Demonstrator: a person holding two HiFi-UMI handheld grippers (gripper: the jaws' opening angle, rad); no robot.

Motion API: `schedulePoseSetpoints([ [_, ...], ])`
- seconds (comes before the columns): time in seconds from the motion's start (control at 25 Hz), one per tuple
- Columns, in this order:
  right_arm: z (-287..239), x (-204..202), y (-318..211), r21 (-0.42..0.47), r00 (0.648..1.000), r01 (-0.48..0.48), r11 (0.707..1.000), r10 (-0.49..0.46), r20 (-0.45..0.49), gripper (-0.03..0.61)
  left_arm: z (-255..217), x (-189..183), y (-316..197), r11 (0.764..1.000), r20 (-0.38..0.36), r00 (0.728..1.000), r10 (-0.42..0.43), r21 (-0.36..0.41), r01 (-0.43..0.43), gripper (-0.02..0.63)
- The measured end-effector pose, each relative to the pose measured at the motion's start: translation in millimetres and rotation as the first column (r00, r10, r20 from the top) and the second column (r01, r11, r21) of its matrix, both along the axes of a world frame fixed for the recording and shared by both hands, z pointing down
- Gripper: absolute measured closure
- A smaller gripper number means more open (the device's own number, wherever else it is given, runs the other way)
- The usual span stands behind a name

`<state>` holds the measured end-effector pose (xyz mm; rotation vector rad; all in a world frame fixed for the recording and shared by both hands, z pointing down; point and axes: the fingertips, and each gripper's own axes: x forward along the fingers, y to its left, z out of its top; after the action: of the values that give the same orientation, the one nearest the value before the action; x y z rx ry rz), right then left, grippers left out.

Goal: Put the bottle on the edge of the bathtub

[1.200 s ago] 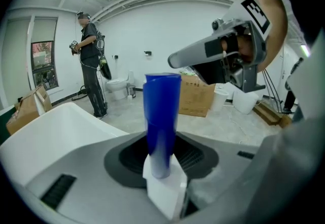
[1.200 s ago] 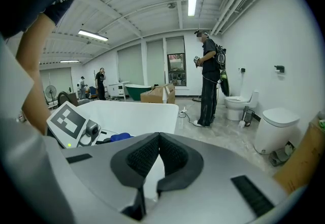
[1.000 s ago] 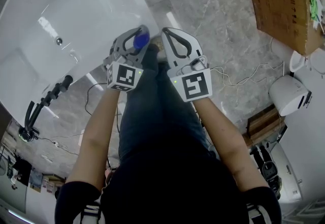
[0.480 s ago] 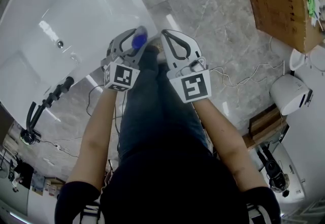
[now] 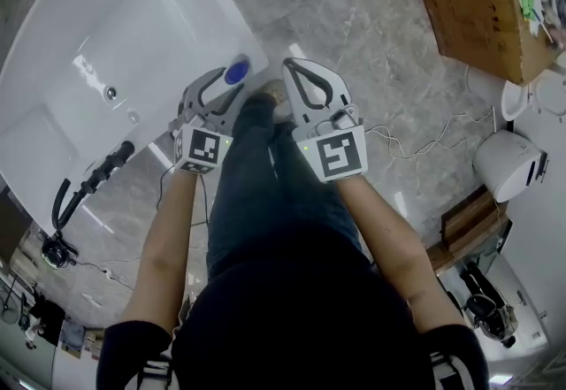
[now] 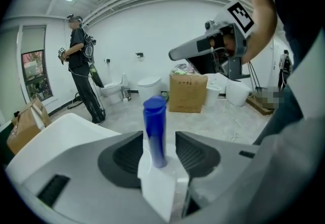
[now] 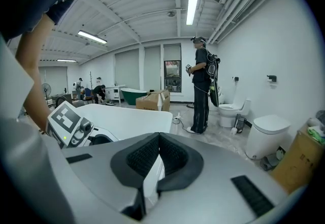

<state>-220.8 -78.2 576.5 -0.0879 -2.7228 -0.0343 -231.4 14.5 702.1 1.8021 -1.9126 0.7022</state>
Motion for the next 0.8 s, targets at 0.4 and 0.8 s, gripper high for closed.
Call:
schedulePoseSetpoints([
  [0.4, -51, 27, -1, 0.029, 0.996, -0.053, 0.998, 0.051, 0.069, 0.561, -86, -8, 9, 0.989, 0.009, 0.996, -0.089, 0.121, 0.087, 0.437],
  [0.8, -116, 66, -17, 0.065, 0.979, -0.139, 0.988, 0.128, 0.157, 0.561, -211, -4, -15, 0.928, 0.013, 0.989, -0.149, 0.348, 0.135, 0.58],
])
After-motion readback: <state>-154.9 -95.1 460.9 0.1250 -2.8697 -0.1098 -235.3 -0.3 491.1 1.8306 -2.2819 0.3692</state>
